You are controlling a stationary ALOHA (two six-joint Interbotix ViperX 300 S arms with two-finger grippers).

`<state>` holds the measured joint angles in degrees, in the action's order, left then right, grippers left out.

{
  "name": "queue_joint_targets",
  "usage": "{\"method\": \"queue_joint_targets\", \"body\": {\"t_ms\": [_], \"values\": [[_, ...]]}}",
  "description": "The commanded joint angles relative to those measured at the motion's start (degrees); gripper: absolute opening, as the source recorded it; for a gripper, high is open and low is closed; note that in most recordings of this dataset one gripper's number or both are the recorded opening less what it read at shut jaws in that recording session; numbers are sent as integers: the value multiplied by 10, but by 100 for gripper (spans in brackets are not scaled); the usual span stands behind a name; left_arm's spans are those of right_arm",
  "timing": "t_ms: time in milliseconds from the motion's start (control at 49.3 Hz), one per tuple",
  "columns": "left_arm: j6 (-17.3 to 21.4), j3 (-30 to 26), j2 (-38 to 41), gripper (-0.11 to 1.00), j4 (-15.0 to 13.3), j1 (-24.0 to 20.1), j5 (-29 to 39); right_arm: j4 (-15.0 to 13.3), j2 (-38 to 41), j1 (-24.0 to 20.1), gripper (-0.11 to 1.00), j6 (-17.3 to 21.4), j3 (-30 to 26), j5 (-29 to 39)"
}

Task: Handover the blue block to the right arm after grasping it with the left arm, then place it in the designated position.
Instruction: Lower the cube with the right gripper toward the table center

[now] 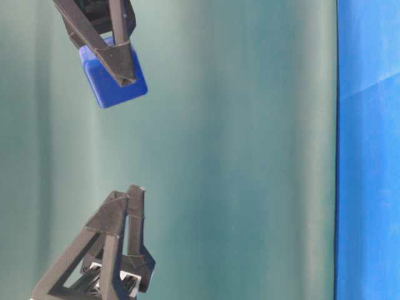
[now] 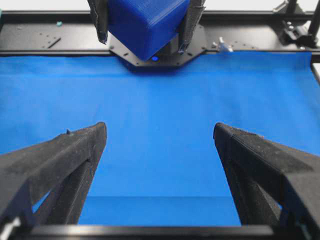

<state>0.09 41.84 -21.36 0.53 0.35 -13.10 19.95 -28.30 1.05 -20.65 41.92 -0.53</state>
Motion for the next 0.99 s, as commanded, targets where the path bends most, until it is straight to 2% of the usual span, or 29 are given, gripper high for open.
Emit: {"method": "queue_joint_targets", "body": {"t_ms": [0, 568, 974], "values": [[1, -7, -10, 93, 1, 2, -3, 2, -7, -1, 53, 1, -6, -3], [1, -8, -10, 93, 1, 1, -3, 3, -7, -3, 53, 7, -6, 4], [-2, -8, -10, 93, 1, 2, -2, 2, -7, -8, 53, 67, -5, 115]]}}
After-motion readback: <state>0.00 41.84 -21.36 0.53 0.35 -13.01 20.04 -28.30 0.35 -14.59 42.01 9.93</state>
